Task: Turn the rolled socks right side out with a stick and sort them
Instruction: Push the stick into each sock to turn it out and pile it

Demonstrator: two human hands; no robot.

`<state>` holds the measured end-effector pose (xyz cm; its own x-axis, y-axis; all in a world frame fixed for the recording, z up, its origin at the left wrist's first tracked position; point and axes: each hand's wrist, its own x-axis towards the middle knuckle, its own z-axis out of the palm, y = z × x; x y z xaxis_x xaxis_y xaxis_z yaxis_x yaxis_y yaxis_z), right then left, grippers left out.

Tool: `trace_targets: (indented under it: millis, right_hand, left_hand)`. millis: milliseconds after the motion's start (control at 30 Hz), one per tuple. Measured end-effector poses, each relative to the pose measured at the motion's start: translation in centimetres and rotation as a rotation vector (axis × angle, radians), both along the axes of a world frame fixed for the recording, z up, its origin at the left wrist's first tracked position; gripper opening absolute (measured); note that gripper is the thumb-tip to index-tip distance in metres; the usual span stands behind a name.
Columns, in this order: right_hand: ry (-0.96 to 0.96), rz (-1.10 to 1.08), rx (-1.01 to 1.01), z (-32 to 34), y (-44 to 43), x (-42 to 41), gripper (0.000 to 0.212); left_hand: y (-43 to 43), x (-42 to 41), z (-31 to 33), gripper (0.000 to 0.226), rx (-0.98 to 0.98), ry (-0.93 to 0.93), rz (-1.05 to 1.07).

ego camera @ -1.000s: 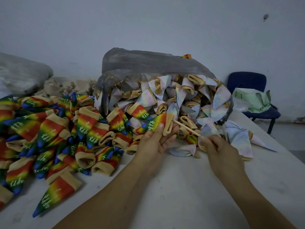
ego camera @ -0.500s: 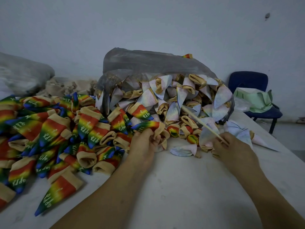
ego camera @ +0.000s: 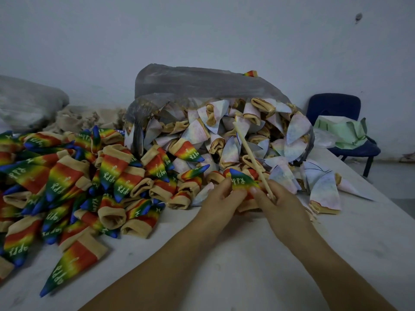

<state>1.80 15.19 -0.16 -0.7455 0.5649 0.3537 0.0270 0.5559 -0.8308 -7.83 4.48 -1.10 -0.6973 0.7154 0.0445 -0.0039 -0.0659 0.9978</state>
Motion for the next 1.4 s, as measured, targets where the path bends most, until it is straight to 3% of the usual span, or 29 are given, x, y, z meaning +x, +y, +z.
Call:
trace_targets:
  millis: [133,400,567,700,900,1100,1267,1400]
  right_hand:
    - [-0.007,0.037,-0.047,-0.2,-0.2,0.0,0.014]
    - [0.099,0.106,-0.316,0.3,-0.6,0.1,0.026]
    - [0.081,0.142,-0.245,-0.1,-0.5,-0.2,0.011]
    - [0.039,0.079,-0.140,-0.6,-0.4,-0.6,0.012]
    - [-0.004,0.039,-0.008,-0.8,-0.2,-0.3,0.016]
    - [-0.033,0.014,0.093,-0.8,-0.4,-0.4,0.027]
    - [-0.014,0.021,0.036,-0.8,-0.3,-0.4,0.031]
    - [-0.003,0.029,-0.039,-0.8,-0.6,-0.7,0.016]
  left_hand:
    - [-0.1,-0.5,0.2,0.007,0.115,-0.094,0.045]
    - [-0.1,-1.1,0.0,0.020,0.328,-0.353,-0.024]
    - [0.0,-1.2,-0.2,0.012,0.311,-0.372,-0.055]
    - [0.1,-1.3,-0.3,0.031,0.328,-0.452,-0.083]
    - [0.2,-1.1,-0.9,0.036,0.091,-0.227,-0.077]
    - [0.3,-1.1,-1.0,0.057,0.093,-0.191,-0.019]
    - [0.4,-1.1,-0.9,0.049,0.163,-0.307,-0.024]
    - [0.4,-1.2,-0.3,0.050,0.316,-0.488,-0.019]
